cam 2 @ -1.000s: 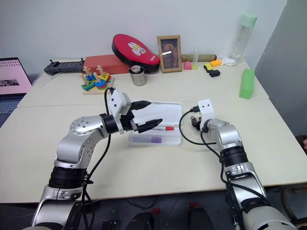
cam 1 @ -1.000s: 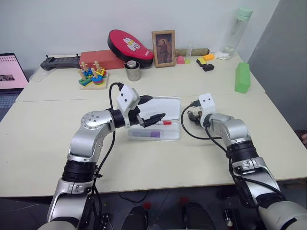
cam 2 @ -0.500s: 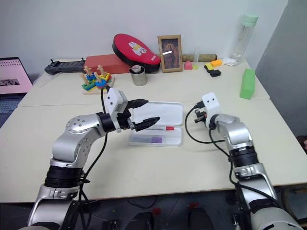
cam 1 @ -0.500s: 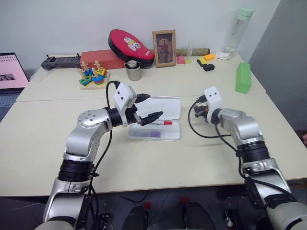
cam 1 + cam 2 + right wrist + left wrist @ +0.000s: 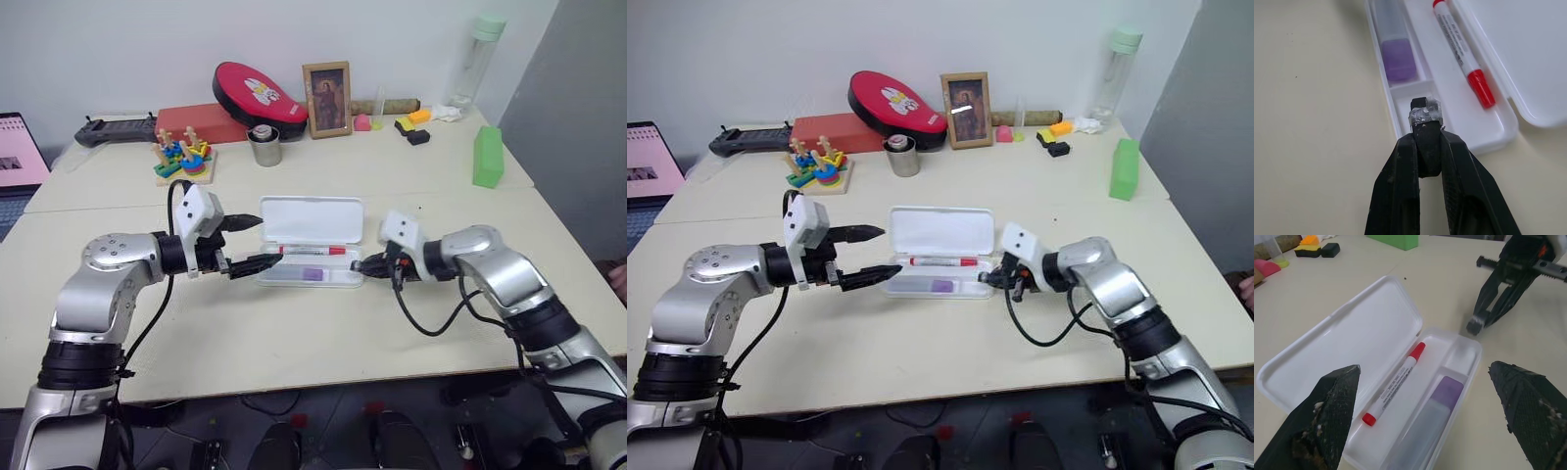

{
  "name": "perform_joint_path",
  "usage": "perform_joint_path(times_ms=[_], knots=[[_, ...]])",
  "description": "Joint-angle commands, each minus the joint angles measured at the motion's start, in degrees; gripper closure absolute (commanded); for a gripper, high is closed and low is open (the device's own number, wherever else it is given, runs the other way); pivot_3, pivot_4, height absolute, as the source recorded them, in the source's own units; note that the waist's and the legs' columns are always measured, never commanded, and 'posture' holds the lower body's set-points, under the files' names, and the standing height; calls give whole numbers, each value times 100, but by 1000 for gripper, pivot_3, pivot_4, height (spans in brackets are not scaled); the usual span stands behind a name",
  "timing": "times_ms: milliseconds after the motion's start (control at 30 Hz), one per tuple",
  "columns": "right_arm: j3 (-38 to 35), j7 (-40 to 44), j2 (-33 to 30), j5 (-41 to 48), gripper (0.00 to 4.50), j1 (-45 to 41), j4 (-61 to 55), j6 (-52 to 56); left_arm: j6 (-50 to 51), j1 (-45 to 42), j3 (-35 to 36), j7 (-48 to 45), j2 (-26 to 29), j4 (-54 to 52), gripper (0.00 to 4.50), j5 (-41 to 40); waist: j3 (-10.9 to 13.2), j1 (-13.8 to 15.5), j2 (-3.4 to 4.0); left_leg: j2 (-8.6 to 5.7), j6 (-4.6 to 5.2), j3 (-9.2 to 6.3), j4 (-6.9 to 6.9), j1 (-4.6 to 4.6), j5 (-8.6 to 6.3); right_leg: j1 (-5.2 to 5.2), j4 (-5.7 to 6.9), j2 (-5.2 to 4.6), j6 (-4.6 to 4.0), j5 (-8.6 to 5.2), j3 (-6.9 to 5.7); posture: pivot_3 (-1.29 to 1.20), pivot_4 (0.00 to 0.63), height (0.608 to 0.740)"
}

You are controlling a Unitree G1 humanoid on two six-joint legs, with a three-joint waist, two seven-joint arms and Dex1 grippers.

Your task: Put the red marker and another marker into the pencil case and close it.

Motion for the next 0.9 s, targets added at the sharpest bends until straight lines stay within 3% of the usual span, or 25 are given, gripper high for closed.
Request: perform_joint_path(times_ms=[33,233,400,800,900], knots=[[101,46,120,-262,4229,-247,292,-230,57,12,176,44,98,-268,0,-153,0,16,0,0,0,0,0,0,0,0,0,0,0,0,0,0,150,740],[152,83,290,-463,4229,-386,563,-292,186,81,153,130,87,-440,0,-187,0,34,0,0,0,0,-4,-2,0,-8,3,0,-1,1,0,0,150,740],[118,158,309,-503,2879,-380,485,-270,224,67,136,188,77,-461,0,-198,0,49,0,1,0,0,-4,-2,0,-7,4,0,-1,1,0,0,150,740],[-202,222,302,-286,367,-576,147,-23,500,-46,267,465,16,-381,0,-365,0,55,0,1,0,0,-4,-2,0,-7,4,0,-1,1,0,0,150,740],[-533,298,296,-16,14,-791,130,146,767,-147,496,715,-85,-277,0,-589,0,56,0,1,0,0,-3,-3,0,-8,5,0,-1,1,0,0,150,740]])
